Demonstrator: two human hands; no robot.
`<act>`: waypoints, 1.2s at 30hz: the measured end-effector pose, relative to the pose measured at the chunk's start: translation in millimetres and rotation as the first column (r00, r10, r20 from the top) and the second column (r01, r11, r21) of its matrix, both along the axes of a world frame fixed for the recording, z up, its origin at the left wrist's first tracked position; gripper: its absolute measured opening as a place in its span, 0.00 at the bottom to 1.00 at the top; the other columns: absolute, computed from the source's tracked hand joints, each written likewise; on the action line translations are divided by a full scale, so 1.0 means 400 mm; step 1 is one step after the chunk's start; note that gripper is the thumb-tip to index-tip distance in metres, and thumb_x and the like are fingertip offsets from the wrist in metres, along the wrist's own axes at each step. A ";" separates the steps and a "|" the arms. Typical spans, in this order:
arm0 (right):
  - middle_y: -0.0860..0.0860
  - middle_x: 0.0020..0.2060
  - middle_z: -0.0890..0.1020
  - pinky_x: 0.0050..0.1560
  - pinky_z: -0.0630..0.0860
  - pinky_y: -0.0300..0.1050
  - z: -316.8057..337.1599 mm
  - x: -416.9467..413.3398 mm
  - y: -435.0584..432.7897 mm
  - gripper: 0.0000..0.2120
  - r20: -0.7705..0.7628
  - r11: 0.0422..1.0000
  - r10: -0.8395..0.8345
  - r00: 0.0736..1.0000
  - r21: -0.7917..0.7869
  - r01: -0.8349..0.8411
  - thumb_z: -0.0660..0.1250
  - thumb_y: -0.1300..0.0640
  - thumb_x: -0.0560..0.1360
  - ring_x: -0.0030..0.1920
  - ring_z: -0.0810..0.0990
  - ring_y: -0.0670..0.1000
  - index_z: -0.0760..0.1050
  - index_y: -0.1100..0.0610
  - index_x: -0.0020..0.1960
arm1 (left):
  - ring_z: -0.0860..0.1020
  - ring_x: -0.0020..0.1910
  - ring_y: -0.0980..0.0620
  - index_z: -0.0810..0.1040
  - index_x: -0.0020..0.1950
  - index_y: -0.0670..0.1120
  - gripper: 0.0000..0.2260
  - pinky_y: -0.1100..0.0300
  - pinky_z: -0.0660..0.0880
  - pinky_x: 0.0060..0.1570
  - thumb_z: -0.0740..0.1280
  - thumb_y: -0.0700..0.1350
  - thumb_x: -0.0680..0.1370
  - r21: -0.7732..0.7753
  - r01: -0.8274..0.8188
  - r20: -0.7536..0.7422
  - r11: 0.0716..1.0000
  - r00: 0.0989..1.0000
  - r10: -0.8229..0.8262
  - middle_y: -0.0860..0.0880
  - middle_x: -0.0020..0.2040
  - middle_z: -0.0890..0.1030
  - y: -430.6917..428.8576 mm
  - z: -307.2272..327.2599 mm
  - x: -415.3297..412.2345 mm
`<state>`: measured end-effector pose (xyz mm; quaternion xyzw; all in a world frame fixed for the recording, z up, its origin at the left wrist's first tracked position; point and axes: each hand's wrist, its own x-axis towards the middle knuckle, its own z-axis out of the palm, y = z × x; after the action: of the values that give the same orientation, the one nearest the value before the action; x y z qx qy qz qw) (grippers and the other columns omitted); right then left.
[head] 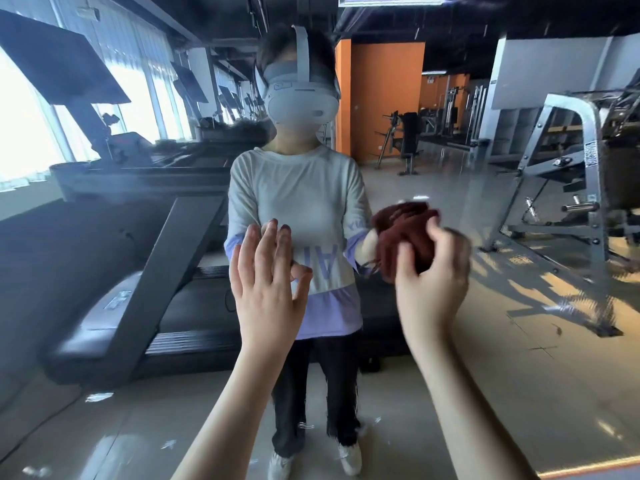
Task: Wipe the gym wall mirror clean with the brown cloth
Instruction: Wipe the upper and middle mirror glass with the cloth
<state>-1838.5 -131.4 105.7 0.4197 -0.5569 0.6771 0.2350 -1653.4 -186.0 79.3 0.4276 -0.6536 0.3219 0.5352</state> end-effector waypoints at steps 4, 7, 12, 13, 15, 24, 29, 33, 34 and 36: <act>0.57 0.50 0.80 0.46 0.71 0.40 -0.078 0.037 0.005 0.17 -0.263 0.991 0.104 0.959 0.111 -0.078 0.67 0.56 0.71 0.50 0.78 0.55 0.74 0.55 0.59 | 0.65 0.74 0.39 0.72 0.72 0.39 0.25 0.42 0.63 0.71 0.67 0.49 0.79 0.016 -0.006 -0.010 1.000 1.000 0.007 0.40 0.72 0.73 0.003 -0.003 -0.007; 0.59 0.50 0.80 0.46 0.71 0.41 -0.082 -0.010 0.000 0.18 -0.084 0.996 0.055 0.995 0.075 -0.049 0.67 0.55 0.71 0.49 0.78 0.57 0.76 0.60 0.59 | 0.64 0.74 0.40 0.73 0.72 0.39 0.24 0.42 0.63 0.71 0.65 0.50 0.80 0.023 -0.006 -0.016 1.000 1.000 0.006 0.40 0.72 0.73 0.007 -0.003 -0.008; 0.62 0.53 0.79 0.54 0.71 0.48 -0.171 0.055 0.012 0.18 -0.044 0.994 0.041 0.998 0.099 -0.036 0.67 0.59 0.72 0.52 0.79 0.64 0.73 0.61 0.61 | 0.64 0.74 0.40 0.74 0.71 0.39 0.23 0.44 0.63 0.70 0.68 0.47 0.79 0.020 -0.012 -0.023 1.000 1.000 0.012 0.40 0.72 0.73 0.011 -0.001 -0.018; 0.61 0.52 0.79 0.53 0.71 0.46 -0.188 0.073 0.013 0.20 -0.103 0.989 0.074 0.992 0.132 -0.060 0.70 0.62 0.71 0.52 0.79 0.63 0.72 0.59 0.61 | 0.65 0.74 0.40 0.74 0.71 0.39 0.22 0.45 0.63 0.70 0.69 0.45 0.78 0.019 -0.009 -0.026 1.000 1.000 0.010 0.40 0.72 0.74 0.013 -0.002 -0.023; 0.60 0.51 0.80 0.52 0.71 0.43 -0.195 0.062 0.012 0.22 -0.173 0.983 0.114 0.978 0.163 -0.086 0.73 0.64 0.68 0.51 0.79 0.61 0.72 0.57 0.60 | 0.64 0.74 0.41 0.75 0.71 0.40 0.22 0.46 0.62 0.71 0.70 0.43 0.78 0.020 -0.001 -0.024 1.000 1.000 0.002 0.41 0.72 0.74 0.016 -0.005 -0.031; 0.62 0.52 0.80 0.51 0.70 0.46 -0.248 0.039 0.025 0.26 -0.027 0.972 0.090 0.996 0.218 -0.082 0.74 0.65 0.66 0.51 0.79 0.65 0.70 0.56 0.60 | 0.63 0.74 0.39 0.72 0.72 0.40 0.24 0.48 0.57 0.74 0.71 0.41 0.77 0.027 0.012 -0.043 1.000 0.999 -0.010 0.40 0.72 0.72 0.015 -0.010 -0.043; 0.60 0.51 0.79 0.53 0.71 0.42 -0.163 -0.047 0.023 0.19 0.004 0.985 0.145 0.989 0.094 -0.144 0.68 0.58 0.69 0.52 0.77 0.56 0.72 0.57 0.60 | 0.64 0.74 0.39 0.72 0.72 0.39 0.23 0.48 0.57 0.74 0.69 0.40 0.77 0.027 0.034 -0.053 0.999 0.998 -0.032 0.40 0.72 0.72 0.019 -0.008 -0.055; 0.62 0.53 0.78 0.56 0.70 0.40 -0.166 -0.057 0.023 0.20 0.089 0.991 0.122 0.989 0.046 -0.127 0.66 0.55 0.72 0.54 0.77 0.57 0.72 0.61 0.62 | 0.66 0.75 0.39 0.72 0.73 0.40 0.24 0.46 0.61 0.74 0.70 0.40 0.78 0.019 0.071 0.027 0.997 0.997 -0.072 0.42 0.74 0.71 0.041 -0.011 -0.089; 0.62 0.54 0.78 0.56 0.71 0.44 -0.185 -0.044 0.024 0.19 0.046 0.988 0.132 0.990 0.077 -0.136 0.65 0.55 0.72 0.54 0.78 0.60 0.71 0.59 0.62 | 0.66 0.75 0.39 0.72 0.74 0.41 0.25 0.45 0.61 0.74 0.70 0.41 0.77 0.027 0.089 0.043 0.996 0.995 -0.090 0.43 0.75 0.71 0.044 -0.009 -0.101; 0.61 0.52 0.79 0.55 0.72 0.46 -0.213 -0.029 0.027 0.18 -0.057 0.979 0.162 0.985 0.136 -0.153 0.65 0.55 0.71 0.53 0.79 0.63 0.70 0.56 0.61 | 0.65 0.75 0.39 0.72 0.74 0.41 0.25 0.42 0.63 0.72 0.70 0.42 0.77 0.027 0.102 0.068 0.994 0.992 -0.104 0.43 0.74 0.71 0.042 -0.004 -0.118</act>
<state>-1850.3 -120.5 20.3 0.4998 -0.5569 0.6408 0.1713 -1700.8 -169.3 77.9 0.3882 -0.6965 0.3008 0.5231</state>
